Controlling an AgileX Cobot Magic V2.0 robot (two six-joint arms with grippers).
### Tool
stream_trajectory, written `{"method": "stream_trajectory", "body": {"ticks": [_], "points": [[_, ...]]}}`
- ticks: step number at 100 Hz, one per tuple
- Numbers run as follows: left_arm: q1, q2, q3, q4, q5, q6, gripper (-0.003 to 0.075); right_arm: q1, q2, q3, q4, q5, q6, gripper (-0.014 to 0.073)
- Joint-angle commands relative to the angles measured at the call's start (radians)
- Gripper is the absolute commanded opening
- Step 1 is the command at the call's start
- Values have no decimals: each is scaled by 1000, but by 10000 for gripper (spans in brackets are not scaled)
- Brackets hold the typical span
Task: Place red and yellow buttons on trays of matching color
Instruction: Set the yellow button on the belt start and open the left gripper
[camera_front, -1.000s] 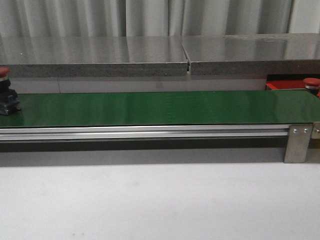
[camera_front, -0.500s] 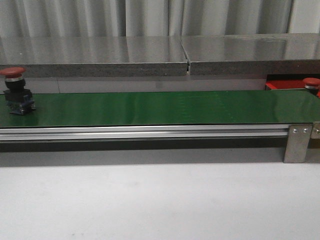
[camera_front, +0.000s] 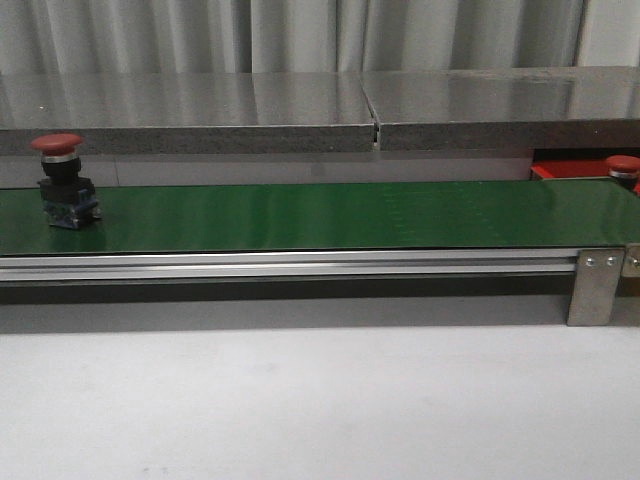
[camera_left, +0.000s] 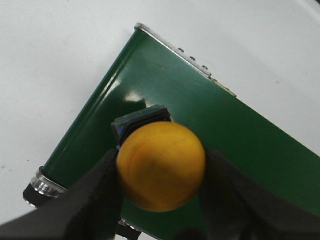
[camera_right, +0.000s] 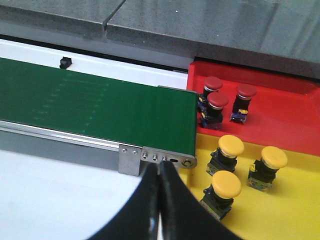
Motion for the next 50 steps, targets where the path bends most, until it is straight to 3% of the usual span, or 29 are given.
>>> {"method": "stream_trajectory", "body": {"ticks": [1, 31, 50], "points": [[-7, -59, 18, -13, -77, 15, 220, 1, 8, -26, 8, -74, -7, -68], [-7, -59, 113, 2, -159, 18, 244, 1, 8, -26, 8, -74, -7, -68], [-7, -59, 113, 2, -153, 22, 541, 1, 8, -26, 8, -74, -7, -68]]}}
